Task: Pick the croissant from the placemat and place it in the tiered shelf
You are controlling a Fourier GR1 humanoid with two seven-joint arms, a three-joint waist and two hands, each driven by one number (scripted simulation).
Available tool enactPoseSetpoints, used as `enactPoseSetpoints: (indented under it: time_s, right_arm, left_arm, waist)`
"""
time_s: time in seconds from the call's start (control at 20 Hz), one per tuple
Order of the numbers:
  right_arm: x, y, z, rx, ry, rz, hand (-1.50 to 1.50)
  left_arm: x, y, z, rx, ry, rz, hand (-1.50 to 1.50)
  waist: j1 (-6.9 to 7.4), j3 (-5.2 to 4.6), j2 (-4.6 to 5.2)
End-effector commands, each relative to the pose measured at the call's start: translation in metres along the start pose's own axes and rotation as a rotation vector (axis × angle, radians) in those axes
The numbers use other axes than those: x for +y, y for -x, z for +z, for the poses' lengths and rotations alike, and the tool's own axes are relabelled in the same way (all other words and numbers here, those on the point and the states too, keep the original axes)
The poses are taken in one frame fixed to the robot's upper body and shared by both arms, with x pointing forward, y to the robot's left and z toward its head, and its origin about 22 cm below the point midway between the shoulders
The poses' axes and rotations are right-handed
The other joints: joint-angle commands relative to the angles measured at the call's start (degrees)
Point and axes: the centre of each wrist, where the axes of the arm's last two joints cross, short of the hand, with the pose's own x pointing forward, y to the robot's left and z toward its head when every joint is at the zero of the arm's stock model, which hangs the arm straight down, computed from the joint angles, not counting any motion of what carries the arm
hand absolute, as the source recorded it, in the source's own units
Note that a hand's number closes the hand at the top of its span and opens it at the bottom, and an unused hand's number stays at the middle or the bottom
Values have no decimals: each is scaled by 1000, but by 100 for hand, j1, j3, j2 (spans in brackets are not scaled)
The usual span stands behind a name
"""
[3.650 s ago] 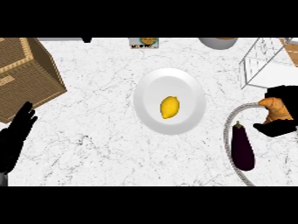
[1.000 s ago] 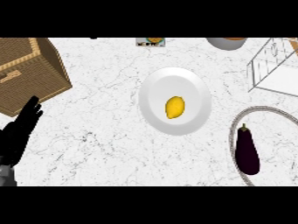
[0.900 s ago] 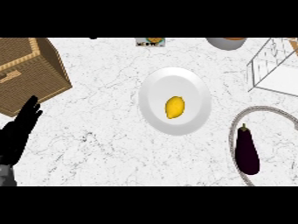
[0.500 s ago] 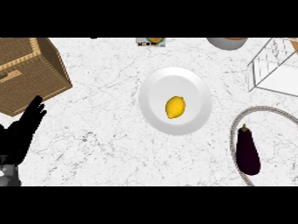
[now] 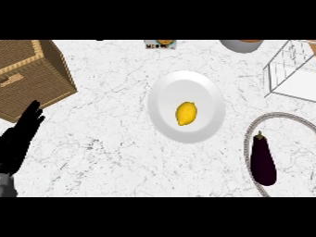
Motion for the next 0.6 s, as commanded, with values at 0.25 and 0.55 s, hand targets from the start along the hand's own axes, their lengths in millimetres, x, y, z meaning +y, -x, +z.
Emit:
enactPoseSetpoints:
  time_s: [0.25,0.55]
  right_arm:
    - [-12,11,-4,-11,-11,-251,-150]
    - [-29,26,0,21,-53,-464,-150]
  left_arm:
    - [-14,-1,5,-17,-13,-5,0]
    - [6,-3,9,9,-11,13,0]
  waist:
    - [-46,1,-22]
    - [-96,1,-44]
